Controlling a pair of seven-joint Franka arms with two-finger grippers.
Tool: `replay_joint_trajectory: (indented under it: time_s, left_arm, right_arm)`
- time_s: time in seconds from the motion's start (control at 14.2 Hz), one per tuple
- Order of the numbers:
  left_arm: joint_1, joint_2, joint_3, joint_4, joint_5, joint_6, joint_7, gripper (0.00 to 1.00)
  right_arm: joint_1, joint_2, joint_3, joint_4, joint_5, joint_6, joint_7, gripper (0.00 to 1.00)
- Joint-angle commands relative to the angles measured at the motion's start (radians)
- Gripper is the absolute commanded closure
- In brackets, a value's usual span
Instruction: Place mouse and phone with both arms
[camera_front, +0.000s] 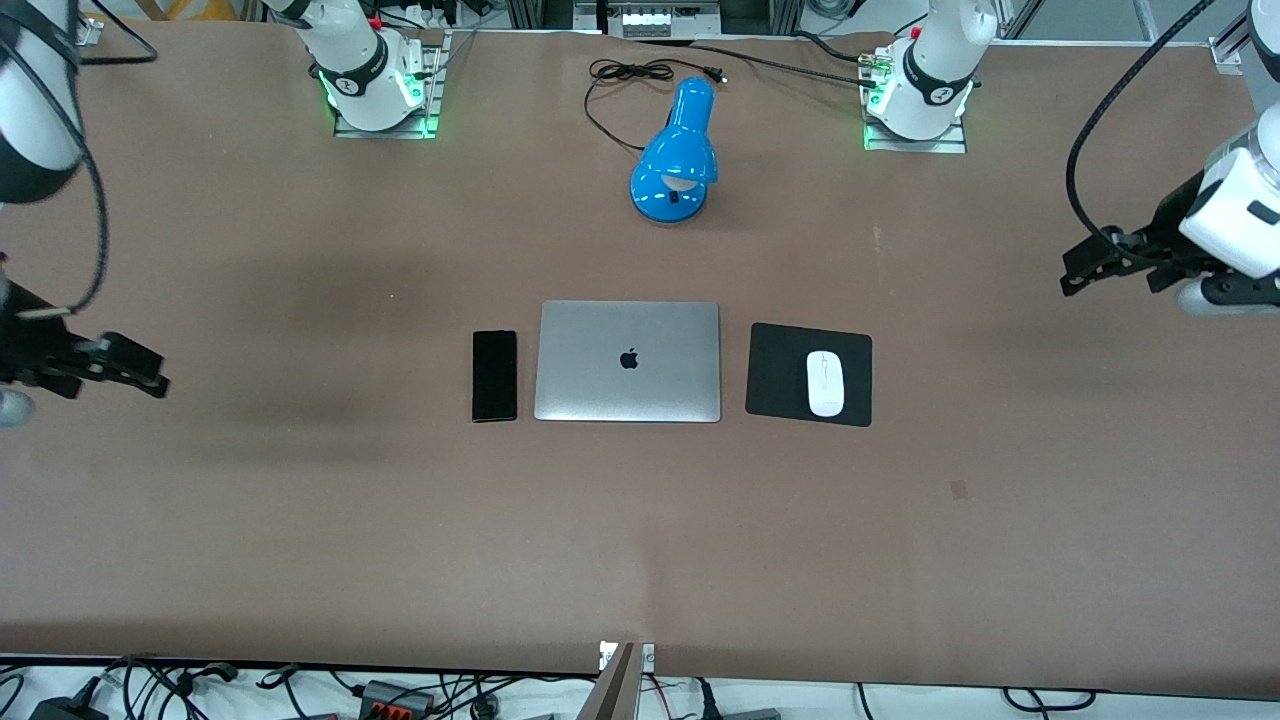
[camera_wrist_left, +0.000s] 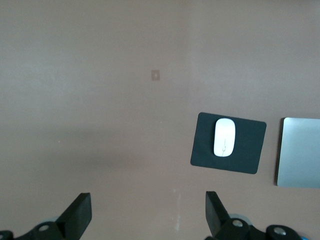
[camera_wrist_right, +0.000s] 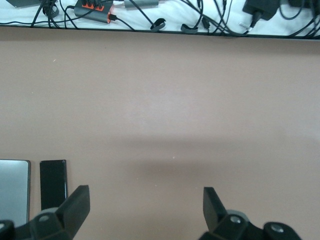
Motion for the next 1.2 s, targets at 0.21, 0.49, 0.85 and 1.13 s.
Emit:
replay_joint_trajectory:
  time_s: [0.21,0.49,0.85,1.13]
  left_arm:
    - [-0.001,-0.023,0.002,0.013,-0.019,-0.072,0.023,0.0]
    - [-0.001,-0.023,0.002,0.016,-0.021,-0.066,0.025,0.0]
    - [-0.004,-0.023,0.001,0.016,-0.016,-0.069,0.025,0.0]
    - [-0.004,-0.023,0.001,0.016,-0.016,-0.07,0.025,0.0]
  right_arm:
    - [-0.034,-0.098,0.013,-0.114,-0.007,-0.023,-0.06,0.0]
    - [-0.032,-0.261,0.013,-0.318,-0.013,0.006,-0.06,0.0]
    - [-0.031,-0.405,0.013,-0.51,-0.01,0.036,-0.052,0.0]
    - [-0.029,-0.416,0.016,-0.523,-0.01,0.032,-0.052,0.0]
